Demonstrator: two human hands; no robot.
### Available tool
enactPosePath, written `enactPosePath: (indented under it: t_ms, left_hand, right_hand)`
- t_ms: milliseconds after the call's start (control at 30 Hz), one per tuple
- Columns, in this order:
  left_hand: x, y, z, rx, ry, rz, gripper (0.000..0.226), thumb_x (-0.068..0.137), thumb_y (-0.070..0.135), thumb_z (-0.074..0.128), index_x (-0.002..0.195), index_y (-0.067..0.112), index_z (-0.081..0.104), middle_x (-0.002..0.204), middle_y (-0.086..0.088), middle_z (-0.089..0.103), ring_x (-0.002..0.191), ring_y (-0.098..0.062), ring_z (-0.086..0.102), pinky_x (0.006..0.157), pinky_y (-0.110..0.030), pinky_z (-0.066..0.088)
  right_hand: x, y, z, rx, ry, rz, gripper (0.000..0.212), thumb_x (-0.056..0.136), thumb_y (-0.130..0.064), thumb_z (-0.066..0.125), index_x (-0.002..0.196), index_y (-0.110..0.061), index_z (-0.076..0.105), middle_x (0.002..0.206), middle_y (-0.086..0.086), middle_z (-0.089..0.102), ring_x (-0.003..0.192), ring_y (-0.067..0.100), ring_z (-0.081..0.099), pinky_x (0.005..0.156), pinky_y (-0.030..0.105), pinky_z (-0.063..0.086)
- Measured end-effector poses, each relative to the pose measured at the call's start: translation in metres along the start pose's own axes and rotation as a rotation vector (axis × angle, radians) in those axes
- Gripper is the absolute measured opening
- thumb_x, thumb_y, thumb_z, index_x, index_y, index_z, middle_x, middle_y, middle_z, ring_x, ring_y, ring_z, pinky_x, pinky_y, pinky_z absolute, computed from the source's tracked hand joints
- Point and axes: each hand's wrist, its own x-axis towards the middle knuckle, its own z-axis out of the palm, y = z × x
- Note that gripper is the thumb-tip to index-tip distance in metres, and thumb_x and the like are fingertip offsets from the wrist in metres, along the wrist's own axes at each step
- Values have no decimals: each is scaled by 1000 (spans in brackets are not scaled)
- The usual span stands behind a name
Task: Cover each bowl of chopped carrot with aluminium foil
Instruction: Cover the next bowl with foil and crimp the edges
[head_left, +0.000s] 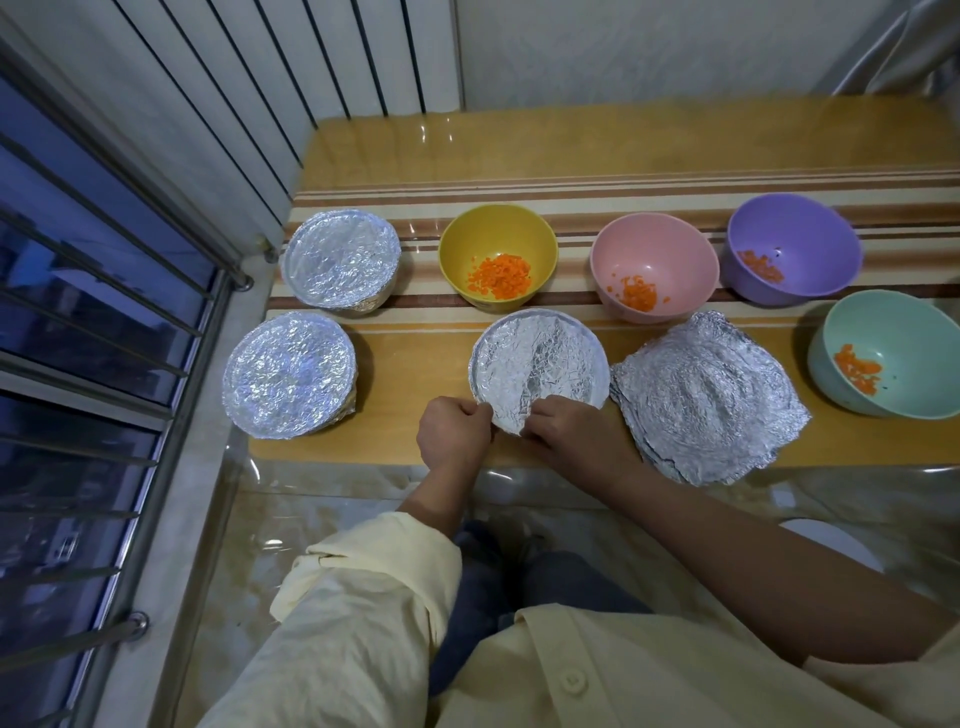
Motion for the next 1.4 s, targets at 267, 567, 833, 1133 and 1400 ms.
enactPosePath:
  t_ms: [267,567,833,1133,1400]
  left_hand:
    - [-1,-17,19,-191,-160,-89,31,52,47,61,56,19,75,59,-10,71,68,-32,73,78,-48,61]
    - [3,-4,5,-160,-162,-130,29,70,24,64,42,23,71,60,-5,73,69,-29,74,79,-46,62]
    - [-16,2,8,-265,-216,-186,41,82,38,74,61,4,65,66,-16,69,65,-34,70,73,-51,62]
    - [-16,8,18,-278,-216,-170,28,81,25,58,62,5,62,76,-22,71,74,-41,70,74,-52,61]
    - [-15,-2,28,-302,-207,-165,28,82,17,54,59,4,60,73,-29,68,72,-42,68,72,-50,55]
  right_hand:
    - [4,2,7,25,-12,19,9,77,-11,70,71,-6,66,69,7,58,66,25,58,48,33,45]
    - [-6,25,-2,-67,-43,-63,11,72,-8,72,70,-12,63,71,4,57,66,25,57,47,36,46]
    - [-1,17,-3,-91,-53,-81,17,71,-7,78,67,-12,63,67,2,57,62,21,56,47,28,40]
    - [1,10,1,-86,-39,-49,24,68,-7,80,62,-11,57,63,3,52,58,21,53,45,27,33]
    - [3,7,2,-72,-14,-53,27,67,-7,82,59,-10,56,62,5,51,56,22,53,44,27,34]
